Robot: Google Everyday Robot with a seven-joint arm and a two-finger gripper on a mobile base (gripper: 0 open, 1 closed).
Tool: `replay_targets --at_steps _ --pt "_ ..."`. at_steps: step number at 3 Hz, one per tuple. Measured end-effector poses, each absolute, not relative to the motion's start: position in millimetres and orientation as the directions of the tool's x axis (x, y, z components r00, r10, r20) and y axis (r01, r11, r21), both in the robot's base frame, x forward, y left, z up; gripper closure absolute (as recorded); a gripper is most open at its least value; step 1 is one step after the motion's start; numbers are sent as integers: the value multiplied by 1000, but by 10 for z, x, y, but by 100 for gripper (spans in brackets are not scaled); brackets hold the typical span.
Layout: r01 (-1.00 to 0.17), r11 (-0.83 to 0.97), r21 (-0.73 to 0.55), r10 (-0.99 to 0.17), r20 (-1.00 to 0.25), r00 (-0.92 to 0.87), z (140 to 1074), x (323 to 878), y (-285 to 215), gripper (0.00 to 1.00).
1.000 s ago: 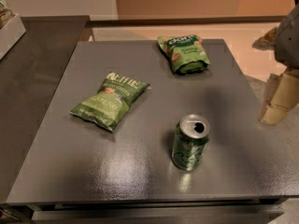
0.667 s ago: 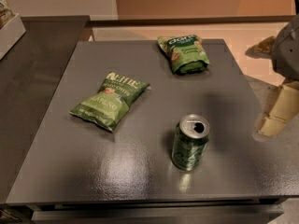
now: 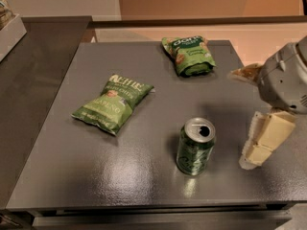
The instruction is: Move green can near green rice chip bag
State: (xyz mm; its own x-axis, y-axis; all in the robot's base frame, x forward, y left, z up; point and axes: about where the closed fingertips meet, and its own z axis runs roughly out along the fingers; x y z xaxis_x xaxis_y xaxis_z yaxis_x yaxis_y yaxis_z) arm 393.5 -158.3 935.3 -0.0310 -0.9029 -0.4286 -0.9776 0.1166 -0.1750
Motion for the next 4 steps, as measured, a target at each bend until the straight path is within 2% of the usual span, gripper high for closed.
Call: replay_targets --at_steps 3,4 --pt "-995 31 -95 -840 -541 26 9008 3732 -1027 0" --pt "-997 25 -80 -826 -563 24 8963 3709 -935 18"
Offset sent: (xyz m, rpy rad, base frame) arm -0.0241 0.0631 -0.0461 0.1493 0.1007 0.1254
